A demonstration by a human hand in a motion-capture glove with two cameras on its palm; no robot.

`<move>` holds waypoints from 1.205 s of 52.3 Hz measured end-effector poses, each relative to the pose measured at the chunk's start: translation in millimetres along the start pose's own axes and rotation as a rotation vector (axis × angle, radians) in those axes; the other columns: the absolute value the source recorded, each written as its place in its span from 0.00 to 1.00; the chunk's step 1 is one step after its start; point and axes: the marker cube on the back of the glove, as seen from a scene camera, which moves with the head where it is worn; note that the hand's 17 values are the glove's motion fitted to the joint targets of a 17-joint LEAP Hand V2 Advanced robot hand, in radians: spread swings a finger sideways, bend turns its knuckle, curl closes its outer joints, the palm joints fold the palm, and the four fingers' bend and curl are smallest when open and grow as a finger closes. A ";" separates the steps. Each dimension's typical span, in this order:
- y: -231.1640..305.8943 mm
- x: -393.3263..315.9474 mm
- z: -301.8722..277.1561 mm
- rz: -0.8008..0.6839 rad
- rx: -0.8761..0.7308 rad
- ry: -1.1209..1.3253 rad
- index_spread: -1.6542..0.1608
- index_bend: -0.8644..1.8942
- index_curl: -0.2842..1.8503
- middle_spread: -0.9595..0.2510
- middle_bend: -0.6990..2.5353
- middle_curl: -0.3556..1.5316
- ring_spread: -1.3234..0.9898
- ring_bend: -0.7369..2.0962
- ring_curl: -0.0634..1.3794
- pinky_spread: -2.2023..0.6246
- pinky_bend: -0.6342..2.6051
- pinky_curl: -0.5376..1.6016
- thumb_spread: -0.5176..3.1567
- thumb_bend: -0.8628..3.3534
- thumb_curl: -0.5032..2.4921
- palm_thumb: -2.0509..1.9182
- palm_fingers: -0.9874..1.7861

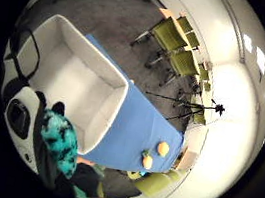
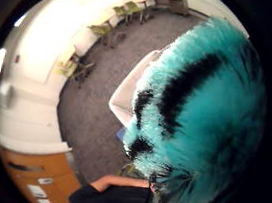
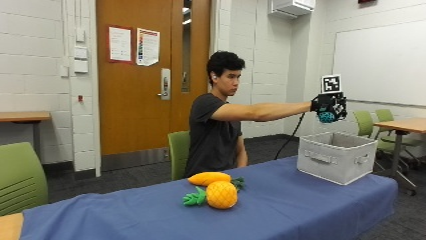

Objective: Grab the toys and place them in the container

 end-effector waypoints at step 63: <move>220.3 121.5 -37.0 -0.097 0.044 0.118 0.78 0.35 0.36 0.65 0.27 0.39 0.40 0.44 0.19 0.71 0.50 0.41 0.45 0.20 0.28 0.51 0.29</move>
